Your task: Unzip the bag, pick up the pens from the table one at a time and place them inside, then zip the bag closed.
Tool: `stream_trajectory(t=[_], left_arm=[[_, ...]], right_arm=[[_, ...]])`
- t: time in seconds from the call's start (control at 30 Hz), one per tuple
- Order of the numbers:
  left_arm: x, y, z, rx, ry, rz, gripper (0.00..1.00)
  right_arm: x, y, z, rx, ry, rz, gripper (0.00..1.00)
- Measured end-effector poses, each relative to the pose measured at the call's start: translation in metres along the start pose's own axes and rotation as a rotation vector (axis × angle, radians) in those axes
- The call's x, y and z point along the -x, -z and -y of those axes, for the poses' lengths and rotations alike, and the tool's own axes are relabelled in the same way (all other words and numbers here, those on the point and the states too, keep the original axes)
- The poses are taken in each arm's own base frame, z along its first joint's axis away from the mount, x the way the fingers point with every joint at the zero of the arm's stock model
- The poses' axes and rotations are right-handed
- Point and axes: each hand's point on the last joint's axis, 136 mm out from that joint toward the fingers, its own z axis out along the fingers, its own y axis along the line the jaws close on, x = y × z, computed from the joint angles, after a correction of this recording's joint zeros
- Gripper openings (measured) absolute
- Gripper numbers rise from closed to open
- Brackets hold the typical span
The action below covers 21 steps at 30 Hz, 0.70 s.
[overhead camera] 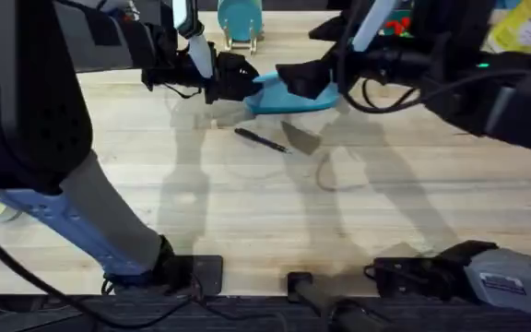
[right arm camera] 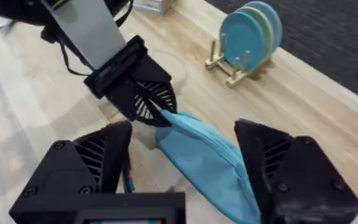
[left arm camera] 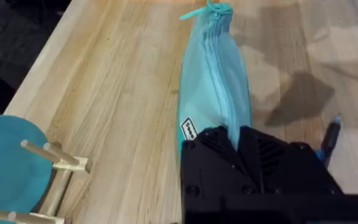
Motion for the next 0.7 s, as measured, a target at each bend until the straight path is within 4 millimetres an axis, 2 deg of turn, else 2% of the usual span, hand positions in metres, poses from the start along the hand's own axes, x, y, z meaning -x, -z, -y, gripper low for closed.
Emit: stream_trajectory(t=[0.27,0.43,0.5,0.53,0.7], left_arm=[[0.000,0.000,0.000,0.000,0.001,0.000,0.042],[0.000,0.000,0.000,0.000,0.000,0.000,0.042],[0.000,0.000,0.000,0.000,0.001,0.000,0.042],[0.000,0.000,0.000,0.000,0.000,0.000,0.042],[0.000,0.000,0.000,0.000,0.000,0.000,0.042]], right_arm=[[0.021,0.037,0.002,-0.107,-0.005,0.018,0.996],[0.035,0.062,0.006,-0.195,-0.090,0.057,0.997],[0.038,0.074,0.008,-0.237,-0.141,0.066,0.996],[0.044,0.090,0.009,-0.278,-0.193,0.090,0.997],[0.050,0.103,0.008,-0.305,-0.229,0.122,0.997]])
